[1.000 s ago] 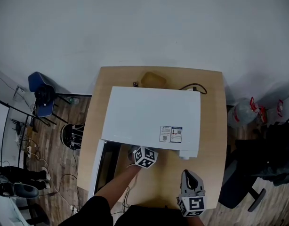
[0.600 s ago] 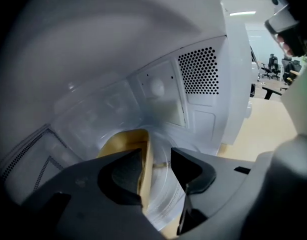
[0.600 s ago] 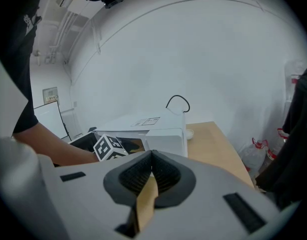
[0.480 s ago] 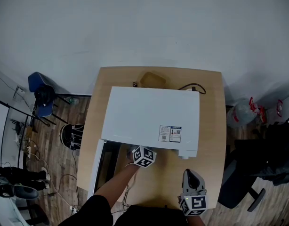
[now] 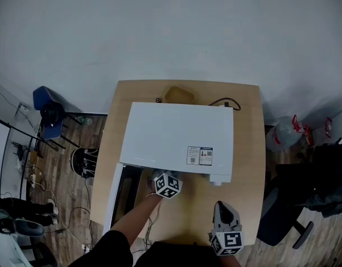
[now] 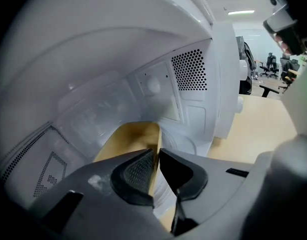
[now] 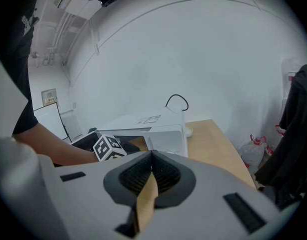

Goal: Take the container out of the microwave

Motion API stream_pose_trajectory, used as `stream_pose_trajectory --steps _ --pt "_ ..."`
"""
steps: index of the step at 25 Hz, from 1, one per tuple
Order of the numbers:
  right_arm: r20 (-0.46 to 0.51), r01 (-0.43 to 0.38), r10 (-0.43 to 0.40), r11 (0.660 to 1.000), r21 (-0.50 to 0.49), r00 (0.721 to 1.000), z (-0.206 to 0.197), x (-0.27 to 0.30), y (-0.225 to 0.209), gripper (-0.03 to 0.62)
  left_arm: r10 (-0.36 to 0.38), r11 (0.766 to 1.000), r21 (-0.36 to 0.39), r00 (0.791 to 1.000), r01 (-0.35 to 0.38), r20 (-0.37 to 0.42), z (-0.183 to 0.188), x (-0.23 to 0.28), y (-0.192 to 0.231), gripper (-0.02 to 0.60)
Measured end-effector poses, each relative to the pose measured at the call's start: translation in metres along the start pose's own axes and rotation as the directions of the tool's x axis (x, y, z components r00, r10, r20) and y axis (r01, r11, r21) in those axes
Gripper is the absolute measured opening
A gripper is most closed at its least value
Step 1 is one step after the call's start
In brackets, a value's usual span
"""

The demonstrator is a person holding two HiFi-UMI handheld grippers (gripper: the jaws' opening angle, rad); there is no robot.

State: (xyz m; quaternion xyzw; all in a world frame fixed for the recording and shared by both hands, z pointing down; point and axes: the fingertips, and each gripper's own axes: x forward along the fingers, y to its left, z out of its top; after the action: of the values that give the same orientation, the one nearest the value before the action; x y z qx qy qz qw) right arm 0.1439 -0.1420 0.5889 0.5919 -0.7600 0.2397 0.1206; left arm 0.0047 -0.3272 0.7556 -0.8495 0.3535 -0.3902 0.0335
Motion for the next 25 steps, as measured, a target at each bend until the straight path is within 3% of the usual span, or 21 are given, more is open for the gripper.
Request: stream_pose_trajectory --steps 16,25 --pt "0.012 -0.022 0.022 1.000 -0.005 1.000 -0.002 -0.009 0.007 0.058 0.009 1.000 -0.019 0.999 -0.008 0.038 0.008 -0.016 0.001 0.023" --pt "0.023 -0.034 0.034 0.999 -0.008 0.999 -0.003 -0.017 0.012 0.060 -0.012 1.000 -0.014 0.999 0.012 0.040 0.004 -0.039 -0.020 0.021"
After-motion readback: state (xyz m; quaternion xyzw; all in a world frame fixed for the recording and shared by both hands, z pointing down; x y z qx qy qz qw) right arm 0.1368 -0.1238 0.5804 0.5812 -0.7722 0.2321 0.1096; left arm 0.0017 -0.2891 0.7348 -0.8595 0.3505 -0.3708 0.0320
